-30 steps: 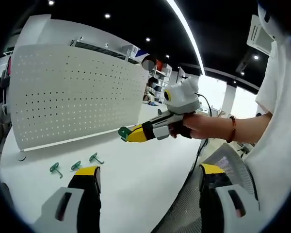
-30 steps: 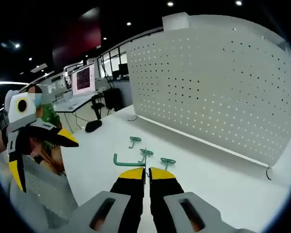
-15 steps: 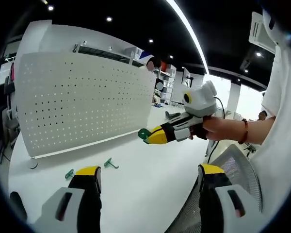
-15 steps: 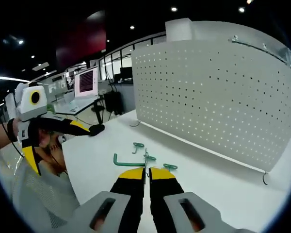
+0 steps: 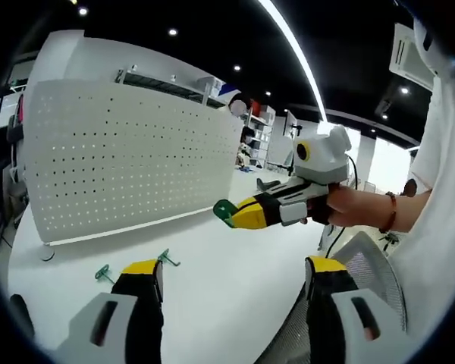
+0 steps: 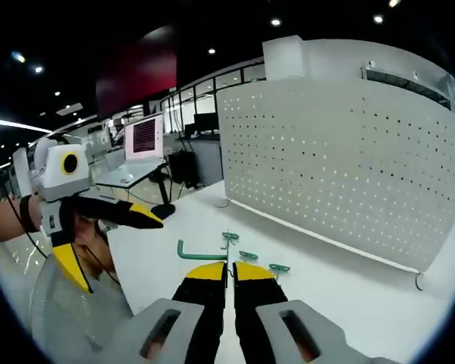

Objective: Insert the hook assembly into the mounting plate slot until the hook locks in place.

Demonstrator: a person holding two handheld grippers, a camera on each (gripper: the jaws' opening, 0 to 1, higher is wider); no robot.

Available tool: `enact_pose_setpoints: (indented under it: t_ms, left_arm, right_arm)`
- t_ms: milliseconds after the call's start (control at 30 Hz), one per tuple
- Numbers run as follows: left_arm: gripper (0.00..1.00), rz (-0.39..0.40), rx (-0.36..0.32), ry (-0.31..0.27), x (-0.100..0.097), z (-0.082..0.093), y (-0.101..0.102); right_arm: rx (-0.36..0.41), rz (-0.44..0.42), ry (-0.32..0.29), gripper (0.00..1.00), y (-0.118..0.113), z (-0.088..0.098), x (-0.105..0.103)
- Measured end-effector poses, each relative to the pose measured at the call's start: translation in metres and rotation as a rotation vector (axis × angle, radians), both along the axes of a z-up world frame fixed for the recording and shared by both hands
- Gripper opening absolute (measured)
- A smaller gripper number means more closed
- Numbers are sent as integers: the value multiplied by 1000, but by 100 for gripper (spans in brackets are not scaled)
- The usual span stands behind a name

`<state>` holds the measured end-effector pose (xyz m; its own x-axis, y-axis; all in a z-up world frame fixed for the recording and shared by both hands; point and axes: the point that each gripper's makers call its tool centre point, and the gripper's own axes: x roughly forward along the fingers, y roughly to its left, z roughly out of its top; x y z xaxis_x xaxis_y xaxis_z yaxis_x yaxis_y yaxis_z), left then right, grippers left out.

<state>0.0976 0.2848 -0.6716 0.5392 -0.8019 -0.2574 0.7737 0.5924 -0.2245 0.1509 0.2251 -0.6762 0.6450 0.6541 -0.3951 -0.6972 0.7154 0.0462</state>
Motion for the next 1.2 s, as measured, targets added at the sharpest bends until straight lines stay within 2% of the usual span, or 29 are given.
enact_pose_setpoints:
  t_ms: [167, 333, 467, 500, 567, 633, 733, 900, 967, 1033, 1100, 1200]
  left_arm:
    - [76, 7, -27, 72, 0, 1, -4]
    - [73, 3, -44, 72, -2, 2, -9]
    - [67, 21, -111, 87, -2, 8, -12]
    - [64, 28, -154, 127, -2, 10, -13]
    - [60, 29, -214, 164, -2, 14, -15]
    - [60, 38, -240, 166, -1, 16, -14]
    - [60, 41, -240, 166, -1, 15, -12]
    - [57, 51, -263, 162, -2, 18, -12]
    - [52, 57, -292, 154, 0, 22, -12]
    - [50, 62, -356, 171, 0, 28, -14]
    - [50, 67, -380, 191, 1, 28, -14]
    - [47, 67, -409, 180, 0, 33, -17]
  right_arm:
    - [12, 2, -22, 1, 3, 10, -2]
    - [20, -5, -46, 1, 4, 18, -2]
    - [28, -9, -62, 1, 5, 23, -2]
    - [32, -9, -65, 1, 5, 24, -2]
    - [35, -35, -84, 1, 5, 27, 0]
    - [22, -19, -87, 1, 9, 27, -3]
    - [41, -8, -79, 1, 13, 26, -5]
    - [31, 4, -82, 1, 18, 24, -9]
    - [40, -3, -85, 1, 17, 25, -9]
    - [46, -5, -87, 1, 19, 27, -11]
    - [41, -3, -90, 1, 20, 27, -13]
    - [36, -1, -97, 1, 22, 27, -16]
